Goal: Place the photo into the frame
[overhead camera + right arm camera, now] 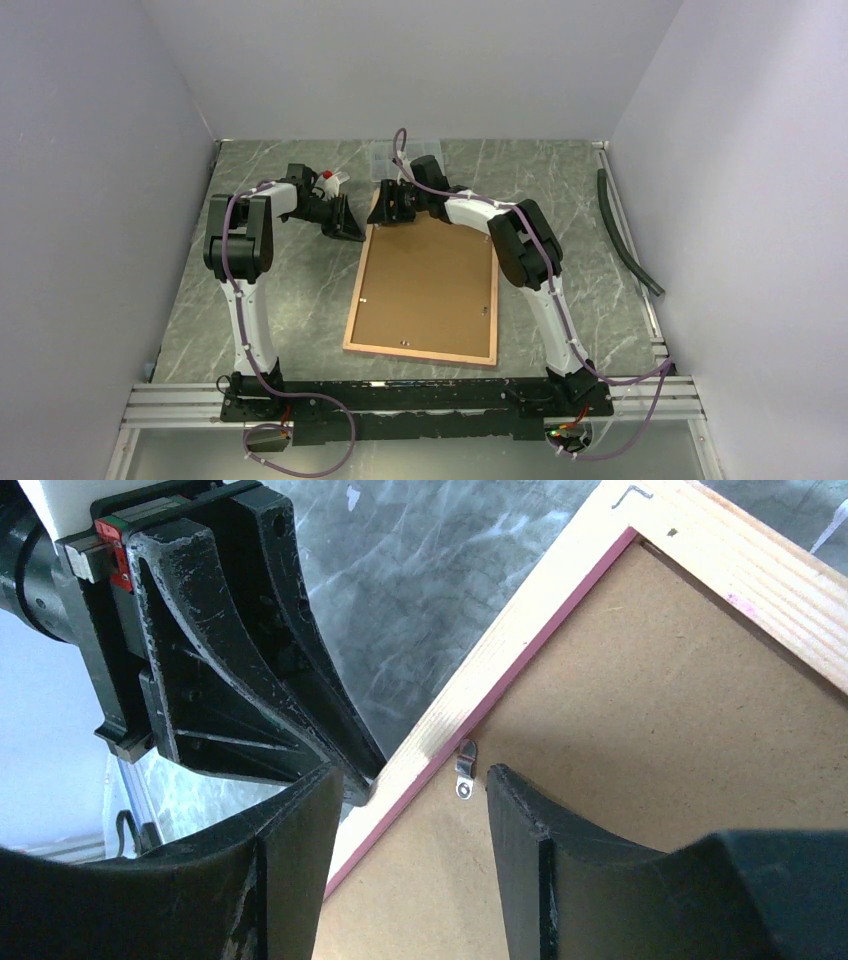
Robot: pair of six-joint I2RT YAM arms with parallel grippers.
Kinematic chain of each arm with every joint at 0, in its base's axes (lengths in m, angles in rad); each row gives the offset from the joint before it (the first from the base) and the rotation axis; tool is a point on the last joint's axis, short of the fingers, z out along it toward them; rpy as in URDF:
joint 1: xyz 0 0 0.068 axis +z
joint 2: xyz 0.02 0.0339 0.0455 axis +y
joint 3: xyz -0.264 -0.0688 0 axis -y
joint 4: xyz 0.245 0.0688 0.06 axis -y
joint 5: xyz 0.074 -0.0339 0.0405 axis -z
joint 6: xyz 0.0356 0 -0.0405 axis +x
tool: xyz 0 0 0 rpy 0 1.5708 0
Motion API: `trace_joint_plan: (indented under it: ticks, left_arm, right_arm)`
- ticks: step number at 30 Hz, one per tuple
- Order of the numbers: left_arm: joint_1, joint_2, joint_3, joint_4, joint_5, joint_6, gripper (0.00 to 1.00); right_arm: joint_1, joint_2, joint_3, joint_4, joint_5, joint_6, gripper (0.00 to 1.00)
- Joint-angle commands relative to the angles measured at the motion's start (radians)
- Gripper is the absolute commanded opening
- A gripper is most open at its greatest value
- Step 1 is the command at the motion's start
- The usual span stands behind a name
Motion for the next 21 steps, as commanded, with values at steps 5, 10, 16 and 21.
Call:
trace_joint_plan:
  ticks: [5,10,16,21]
  left_arm:
    - [-0.014,0.001,0.012,-0.002,0.001,0.008,0.22]
    - [-0.015,0.004,0.011,-0.004,-0.004,0.008,0.21]
    - [-0.016,-0.001,0.007,-0.004,-0.007,0.042,0.20]
    - [-0.017,-0.002,0.006,-0.005,-0.006,0.043,0.20]
  right_arm:
    - [-0.002,0.031,0.057,-0.011,-0.037,-0.022,0.56]
    - [0.005,0.043,0.066,-0.035,-0.062,-0.025,0.54]
    - [0.012,0.056,0.076,-0.044,-0.075,-0.025,0.53]
    - [0.019,0.064,0.089,-0.057,-0.082,-0.032,0.52]
